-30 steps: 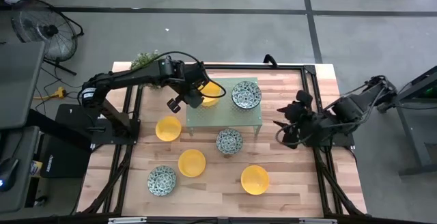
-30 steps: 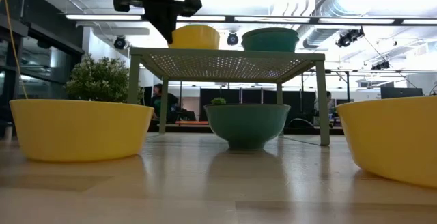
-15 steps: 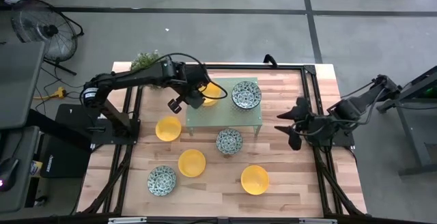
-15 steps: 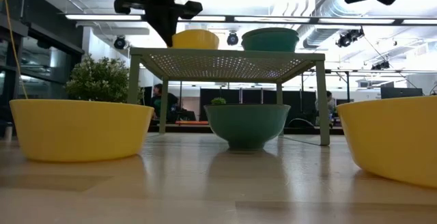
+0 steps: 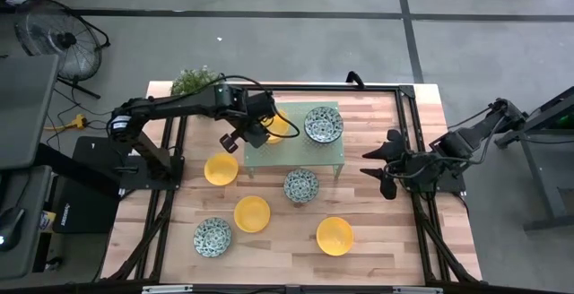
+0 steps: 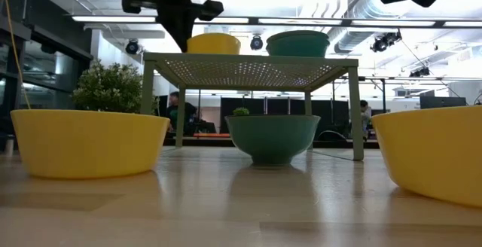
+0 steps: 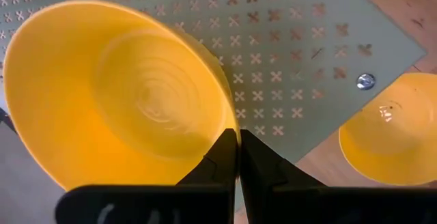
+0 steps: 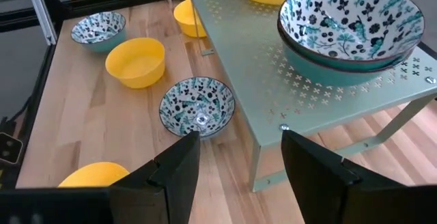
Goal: Pick & Place Mini bowls
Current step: Put the middle right yellow bowl on the shelf
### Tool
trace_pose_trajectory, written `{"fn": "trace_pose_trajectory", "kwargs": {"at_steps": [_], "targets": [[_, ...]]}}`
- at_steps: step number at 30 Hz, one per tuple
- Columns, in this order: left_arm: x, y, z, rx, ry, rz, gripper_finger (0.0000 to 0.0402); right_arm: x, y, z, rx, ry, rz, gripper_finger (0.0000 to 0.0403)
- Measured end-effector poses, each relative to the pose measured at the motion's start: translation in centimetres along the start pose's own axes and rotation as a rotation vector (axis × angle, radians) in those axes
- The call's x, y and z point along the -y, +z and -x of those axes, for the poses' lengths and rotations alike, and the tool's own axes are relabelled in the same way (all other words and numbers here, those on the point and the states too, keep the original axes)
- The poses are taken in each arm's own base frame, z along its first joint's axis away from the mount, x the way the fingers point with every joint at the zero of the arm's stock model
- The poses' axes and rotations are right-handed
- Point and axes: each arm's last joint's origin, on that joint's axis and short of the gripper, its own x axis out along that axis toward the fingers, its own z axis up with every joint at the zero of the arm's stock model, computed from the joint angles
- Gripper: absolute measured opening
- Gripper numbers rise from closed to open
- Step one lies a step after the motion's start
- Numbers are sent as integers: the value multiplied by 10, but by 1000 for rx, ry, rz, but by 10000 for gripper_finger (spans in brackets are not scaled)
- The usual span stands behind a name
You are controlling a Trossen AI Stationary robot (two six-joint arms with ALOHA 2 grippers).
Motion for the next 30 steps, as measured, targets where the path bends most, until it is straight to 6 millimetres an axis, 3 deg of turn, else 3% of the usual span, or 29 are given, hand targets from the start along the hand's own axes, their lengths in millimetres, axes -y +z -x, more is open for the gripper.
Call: {"fn": "trace_pose_trajectory", "kwargs": {"at_steps": [18, 30], "targets": [[-1, 1, 0, 11, 9, 18, 36, 0, 0, 0, -8, 4, 3, 195], [-4, 0, 3, -10, 80, 22, 124, -1, -1, 0, -18, 20, 3, 195]]}}
